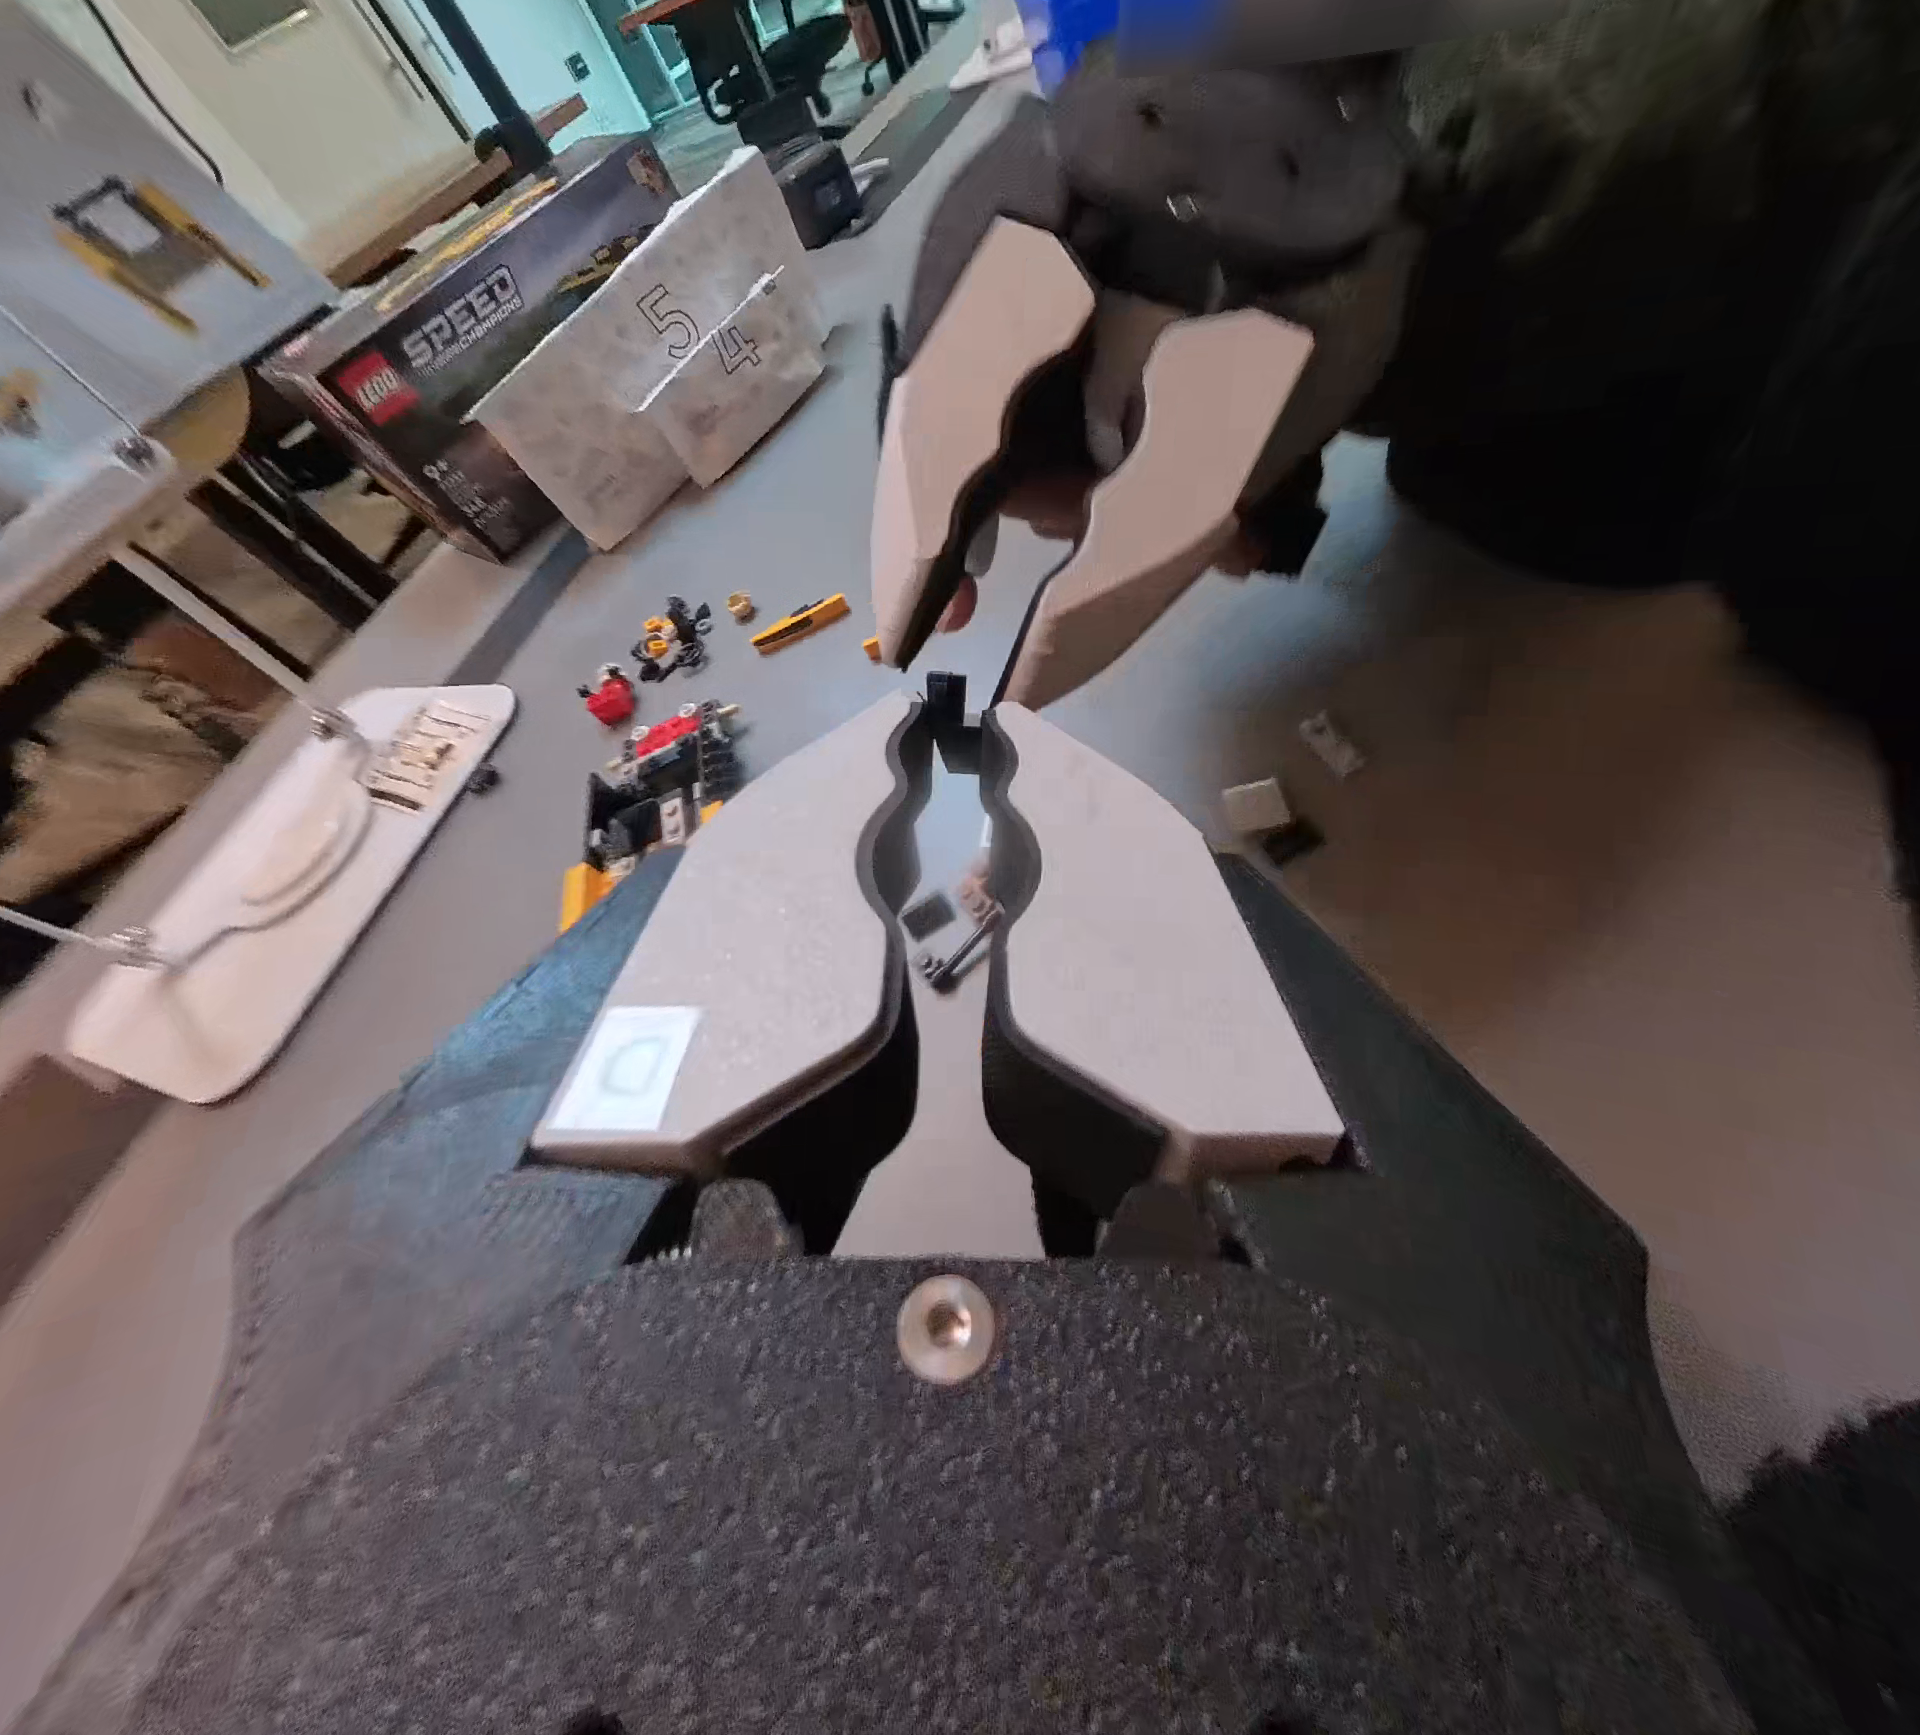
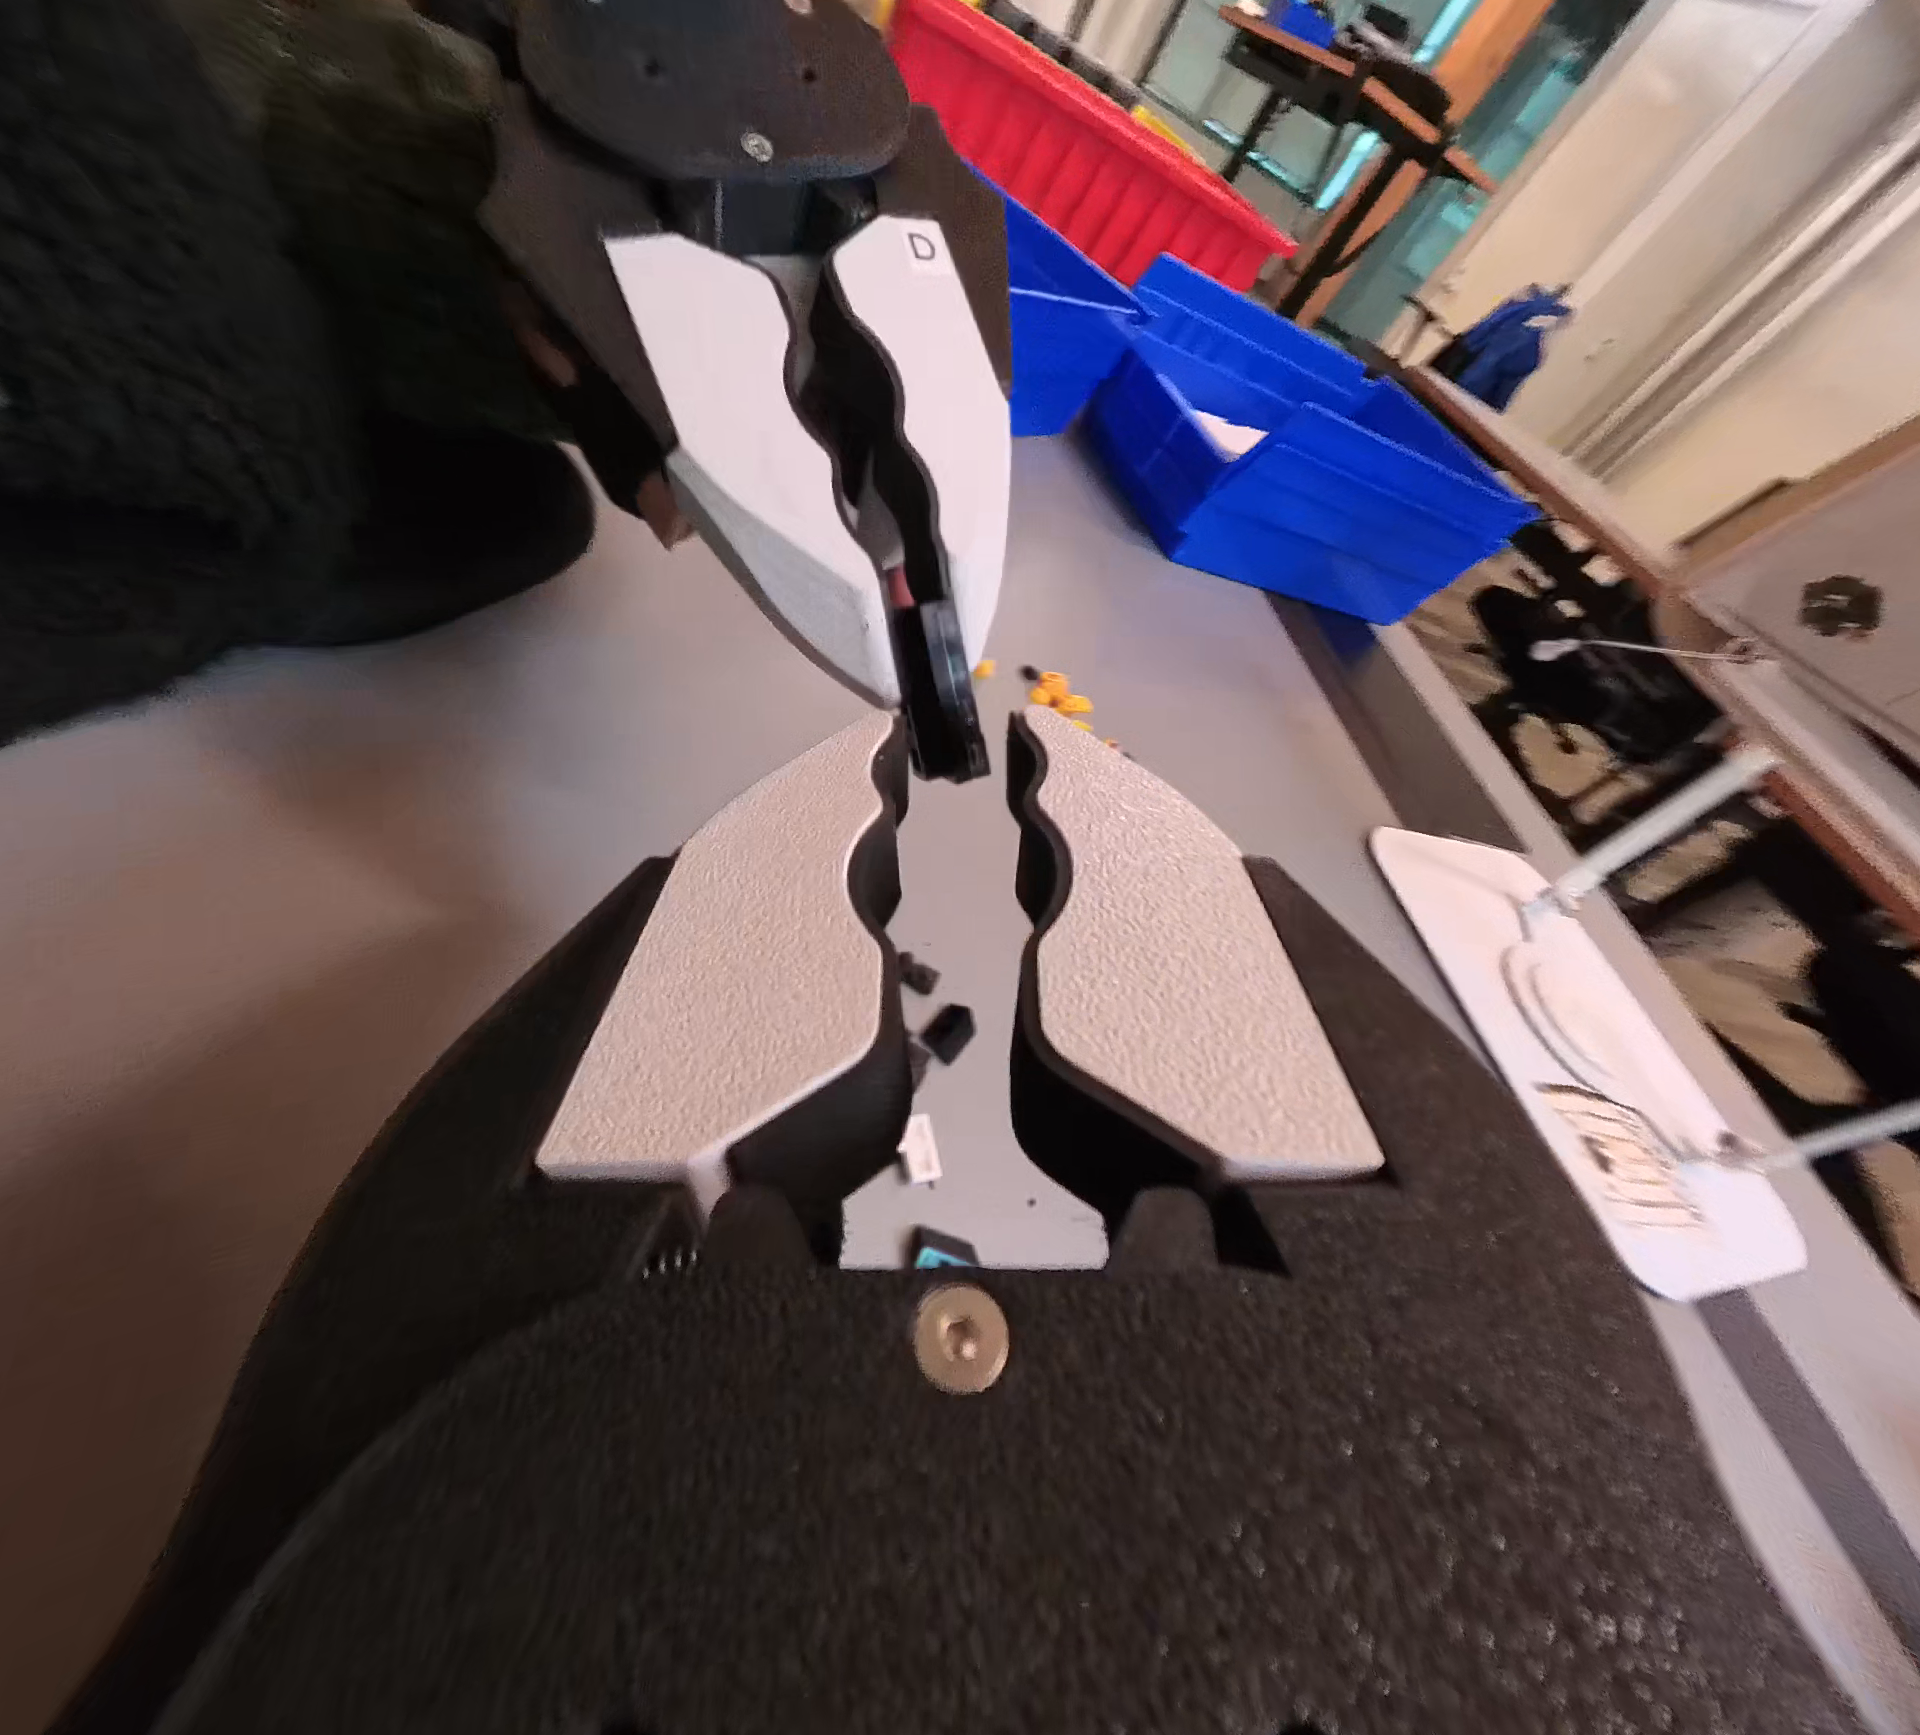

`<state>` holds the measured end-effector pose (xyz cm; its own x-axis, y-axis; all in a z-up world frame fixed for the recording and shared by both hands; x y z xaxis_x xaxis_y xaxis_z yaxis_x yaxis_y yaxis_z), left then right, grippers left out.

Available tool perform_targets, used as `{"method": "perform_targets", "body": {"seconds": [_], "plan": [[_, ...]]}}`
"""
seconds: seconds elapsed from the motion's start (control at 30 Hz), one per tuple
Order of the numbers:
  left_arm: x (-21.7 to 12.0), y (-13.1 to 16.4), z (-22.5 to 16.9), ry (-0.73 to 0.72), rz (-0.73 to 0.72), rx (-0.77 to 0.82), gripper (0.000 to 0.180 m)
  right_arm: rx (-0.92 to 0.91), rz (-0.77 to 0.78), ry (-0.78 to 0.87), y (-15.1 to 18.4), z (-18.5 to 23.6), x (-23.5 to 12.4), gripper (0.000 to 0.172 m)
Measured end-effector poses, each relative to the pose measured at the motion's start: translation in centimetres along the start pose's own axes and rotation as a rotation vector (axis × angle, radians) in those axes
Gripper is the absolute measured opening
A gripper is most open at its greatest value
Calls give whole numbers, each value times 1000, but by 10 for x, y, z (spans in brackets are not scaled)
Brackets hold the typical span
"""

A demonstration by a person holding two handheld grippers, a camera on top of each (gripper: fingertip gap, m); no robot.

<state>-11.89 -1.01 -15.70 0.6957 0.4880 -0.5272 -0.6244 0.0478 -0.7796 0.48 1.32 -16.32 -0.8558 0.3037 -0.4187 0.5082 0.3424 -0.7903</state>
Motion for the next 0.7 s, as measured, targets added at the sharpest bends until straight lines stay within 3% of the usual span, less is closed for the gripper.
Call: {"method": "perform_targets", "body": {"seconds": [0.17, 0.33, 0.57, 0.7], "plan": [[5, 2, -13, -44, 76, 176, 9, -36, 69, -112, 1, 2, -4, 16], [7, 3, -18, -27, 91, 230, 8, -90, 104, -141, 4, 10, 0, 7], [-2, -5, -1, -34, -52, 30, 14, 137, -90, -91, 0, 1, -8, 6], [-7, -10, 4, 36, -146, -134, 15, 202, -153, -45, -4, -3, -10, 6]]}}
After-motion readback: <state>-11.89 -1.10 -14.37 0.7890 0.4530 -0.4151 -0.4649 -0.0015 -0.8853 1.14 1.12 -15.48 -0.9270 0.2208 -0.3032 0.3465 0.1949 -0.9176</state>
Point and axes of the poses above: each gripper's, where its closed fingertips meet, x out along the fingers, y out of its underside, z = x × y across the jaws, the point moved 7 cm from there along -x, back along the fingers, and after that the axes turned 15 degrees about z, right-handed, at the moved point
